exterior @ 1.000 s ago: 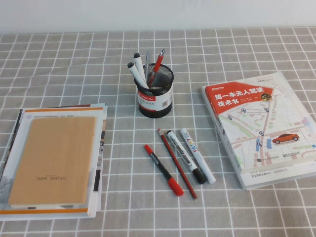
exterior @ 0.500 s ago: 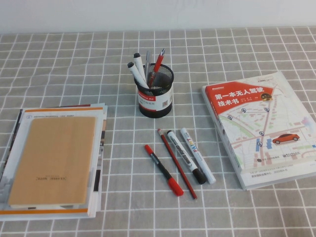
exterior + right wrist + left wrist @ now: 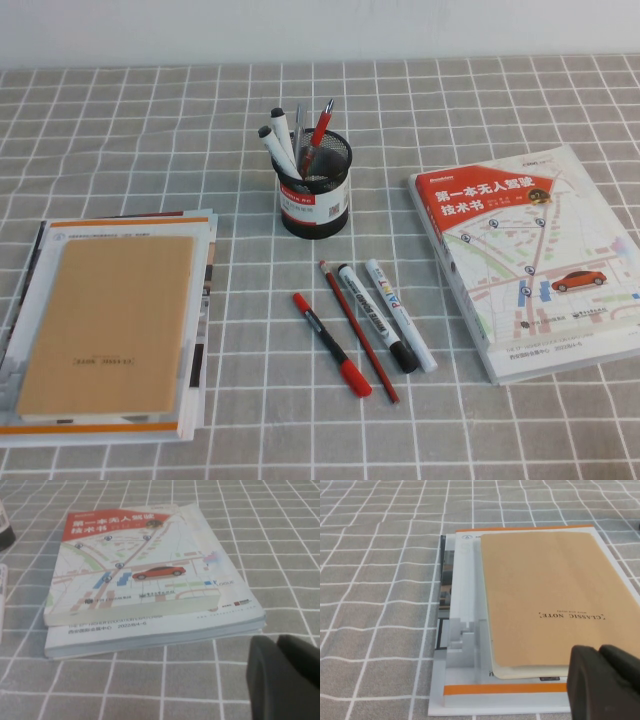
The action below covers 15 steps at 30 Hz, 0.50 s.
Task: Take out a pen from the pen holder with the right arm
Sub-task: 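Take a marker out of the pen holder and lay it on the table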
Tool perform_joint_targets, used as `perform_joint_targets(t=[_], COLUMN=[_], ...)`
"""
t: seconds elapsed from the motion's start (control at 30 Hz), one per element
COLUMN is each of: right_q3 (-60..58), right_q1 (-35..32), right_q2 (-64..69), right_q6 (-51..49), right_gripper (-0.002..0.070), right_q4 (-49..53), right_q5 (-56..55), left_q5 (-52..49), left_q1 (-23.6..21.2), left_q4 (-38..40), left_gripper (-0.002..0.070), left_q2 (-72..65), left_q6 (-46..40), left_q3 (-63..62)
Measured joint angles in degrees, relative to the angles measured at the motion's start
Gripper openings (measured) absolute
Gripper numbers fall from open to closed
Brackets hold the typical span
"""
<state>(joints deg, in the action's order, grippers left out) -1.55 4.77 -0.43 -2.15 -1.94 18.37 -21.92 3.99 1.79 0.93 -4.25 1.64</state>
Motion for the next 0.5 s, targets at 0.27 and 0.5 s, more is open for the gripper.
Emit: perform_joint_targets(t=[0.27,0.5], right_q3=[0.0,0.0], right_q1=[0.0,0.0], right_q2=[0.0,0.0], right_q6=[4.59,4.79], right_gripper=[-0.0013,-0.0012], right_q4=[-2.32,-2.95], right_q5=[2.88,3.32], left_q5=[0.0,0.0], left_q1=[0.0,0.0], left_q4=[0.0,0.0], left_gripper=[-0.0004,-0.0004], left_q2=[0.0,0.0], left_q6=[0.0,0.0], left_q3=[0.0,0.0])
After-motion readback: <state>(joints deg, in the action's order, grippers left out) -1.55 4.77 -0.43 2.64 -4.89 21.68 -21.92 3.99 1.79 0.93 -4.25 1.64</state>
